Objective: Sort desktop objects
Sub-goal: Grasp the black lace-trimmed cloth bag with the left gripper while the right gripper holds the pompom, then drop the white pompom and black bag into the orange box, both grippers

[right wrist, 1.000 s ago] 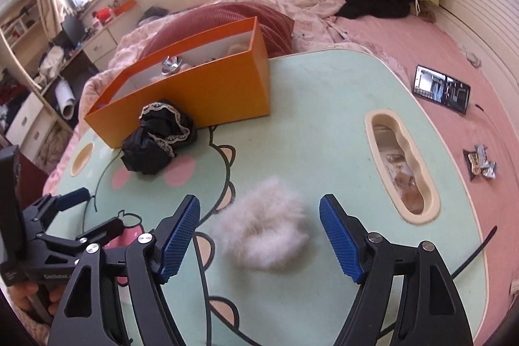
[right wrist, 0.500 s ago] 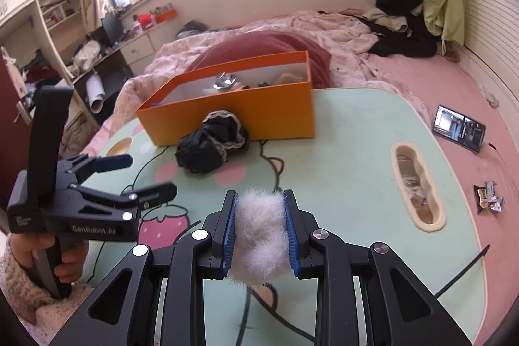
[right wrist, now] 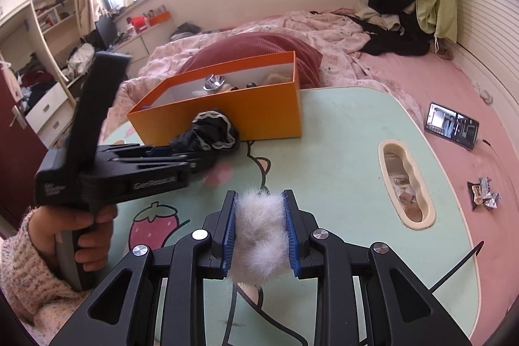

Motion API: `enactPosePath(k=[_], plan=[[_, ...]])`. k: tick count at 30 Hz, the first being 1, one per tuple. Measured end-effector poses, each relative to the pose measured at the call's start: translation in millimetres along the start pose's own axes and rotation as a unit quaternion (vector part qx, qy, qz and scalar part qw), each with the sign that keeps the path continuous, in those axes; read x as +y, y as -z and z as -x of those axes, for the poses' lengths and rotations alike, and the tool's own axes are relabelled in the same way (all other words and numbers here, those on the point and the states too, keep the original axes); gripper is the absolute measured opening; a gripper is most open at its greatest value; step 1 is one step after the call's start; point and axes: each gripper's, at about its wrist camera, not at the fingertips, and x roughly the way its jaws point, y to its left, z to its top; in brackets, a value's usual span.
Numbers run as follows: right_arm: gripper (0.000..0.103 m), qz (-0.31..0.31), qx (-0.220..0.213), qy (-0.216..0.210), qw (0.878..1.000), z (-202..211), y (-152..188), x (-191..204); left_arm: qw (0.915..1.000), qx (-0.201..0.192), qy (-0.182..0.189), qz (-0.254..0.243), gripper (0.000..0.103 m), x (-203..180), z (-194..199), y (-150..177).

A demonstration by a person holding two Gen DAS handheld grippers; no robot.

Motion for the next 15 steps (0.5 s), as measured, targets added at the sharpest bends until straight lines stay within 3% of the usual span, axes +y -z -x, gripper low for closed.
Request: enactPosePath(k=[3,8,15], plan=[[0.025,-0.004,0.004,-0.004,1.000,-2,0,0,0.9996,-0.016,0.020,0.010,0.034,10,21,14],[0.025,-0.005,0.008,-0.010,1.000,-7,-3,3,0.9969,-0.078,-0.012,0.009,0.034,26,77,28],[0.025,0.016,-0.001,-0.018,1.000,-18,-46,26,0.9907,-0.132,-0.008,0.031,0.034,55,116,-3]])
